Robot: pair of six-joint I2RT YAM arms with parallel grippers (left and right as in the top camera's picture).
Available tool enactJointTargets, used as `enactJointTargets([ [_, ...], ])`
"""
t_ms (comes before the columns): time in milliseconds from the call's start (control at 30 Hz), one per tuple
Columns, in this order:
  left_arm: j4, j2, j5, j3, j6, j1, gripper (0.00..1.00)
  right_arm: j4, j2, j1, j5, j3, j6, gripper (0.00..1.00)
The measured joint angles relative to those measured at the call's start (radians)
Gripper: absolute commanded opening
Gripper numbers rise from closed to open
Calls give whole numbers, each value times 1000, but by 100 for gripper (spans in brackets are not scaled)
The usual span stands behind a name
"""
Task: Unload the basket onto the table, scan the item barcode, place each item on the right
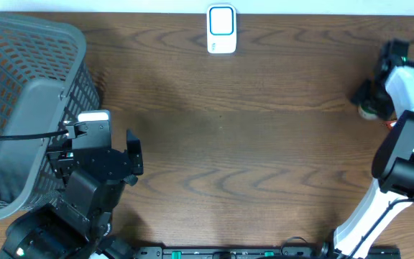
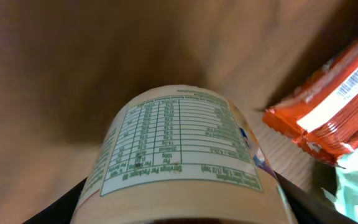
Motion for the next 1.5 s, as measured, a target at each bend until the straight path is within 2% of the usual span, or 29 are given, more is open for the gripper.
enactJointTargets([
  [100, 0, 0, 0, 0, 0, 0, 98, 44, -16, -25, -4, -34, 2, 70],
  [167, 0, 0, 0, 0, 0, 0, 98, 61, -22, -36, -6, -50, 5, 99],
  [333, 0, 0, 0, 0, 0, 0, 98, 55, -21, -63, -12, -68, 10, 99],
  [433, 0, 0, 0, 0, 0, 0, 98, -16, -18, -82, -14, -36, 10, 99],
  [667, 0, 0, -1, 0, 0, 0, 98, -264, -70, -93, -16, 255, 15, 99],
  [800, 0, 0, 0, 0, 0, 0, 98, -311, -214, -93, -39, 333, 28, 99],
  [967, 0, 0, 0, 0, 0, 0, 98, -308, -432, -86, -171, 350, 32, 99],
  [1100, 0, 0, 0, 0, 0, 0, 98, -307, -595, -23, -268, 353, 28, 99],
  [1333, 0, 0, 0, 0, 0, 0, 98, -350, -827, 92, -315, 353, -11, 99],
  [1500, 0, 0, 0, 0, 0, 0, 98, -423, -991, 100, -318, 356, -19, 99],
])
